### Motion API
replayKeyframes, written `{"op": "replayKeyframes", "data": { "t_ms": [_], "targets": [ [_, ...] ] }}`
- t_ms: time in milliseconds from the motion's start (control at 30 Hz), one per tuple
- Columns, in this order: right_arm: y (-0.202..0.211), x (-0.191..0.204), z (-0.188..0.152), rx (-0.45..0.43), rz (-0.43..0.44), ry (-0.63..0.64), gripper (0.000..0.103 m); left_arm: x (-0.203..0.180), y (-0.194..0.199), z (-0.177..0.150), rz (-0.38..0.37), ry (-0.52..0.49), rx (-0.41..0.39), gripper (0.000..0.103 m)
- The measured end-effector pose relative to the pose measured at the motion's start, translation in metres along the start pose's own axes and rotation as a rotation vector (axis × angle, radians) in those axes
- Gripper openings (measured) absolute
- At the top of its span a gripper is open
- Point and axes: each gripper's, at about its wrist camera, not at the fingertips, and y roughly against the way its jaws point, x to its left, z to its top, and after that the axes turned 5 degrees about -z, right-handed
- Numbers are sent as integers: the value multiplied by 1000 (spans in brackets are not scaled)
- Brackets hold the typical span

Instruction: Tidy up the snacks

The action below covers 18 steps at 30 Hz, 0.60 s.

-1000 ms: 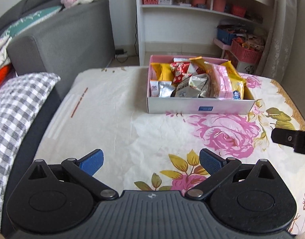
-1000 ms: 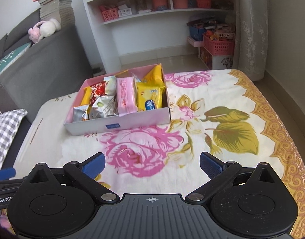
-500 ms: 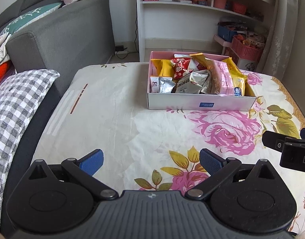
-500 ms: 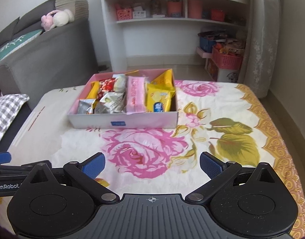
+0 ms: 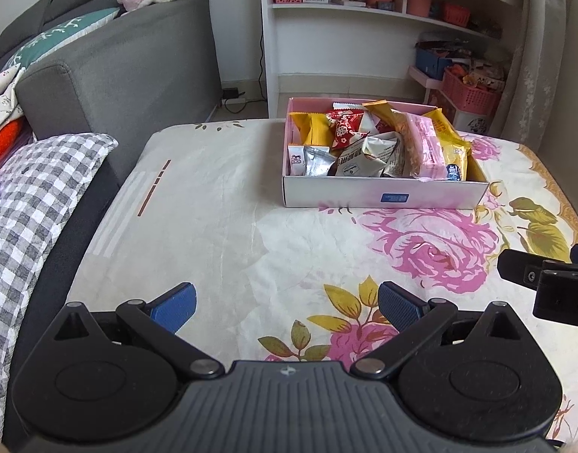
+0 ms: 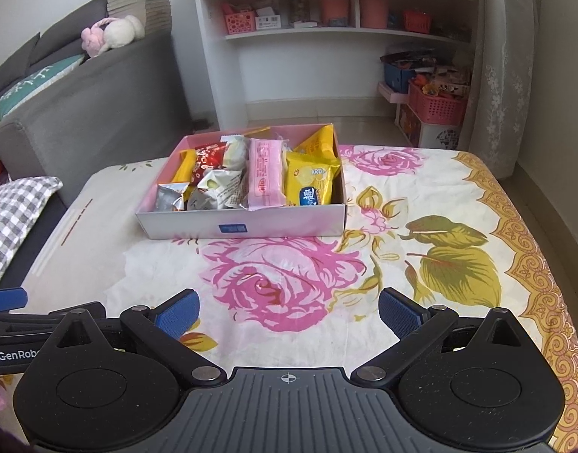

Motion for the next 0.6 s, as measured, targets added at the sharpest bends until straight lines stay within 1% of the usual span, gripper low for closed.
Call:
{"op": "replayKeyframes", "data": {
  "t_ms": [600],
  "targets": [
    [-1, 0, 1, 3, -3, -3, 102, 0, 0, 0, -2, -2, 2, 103]
  ]
}}
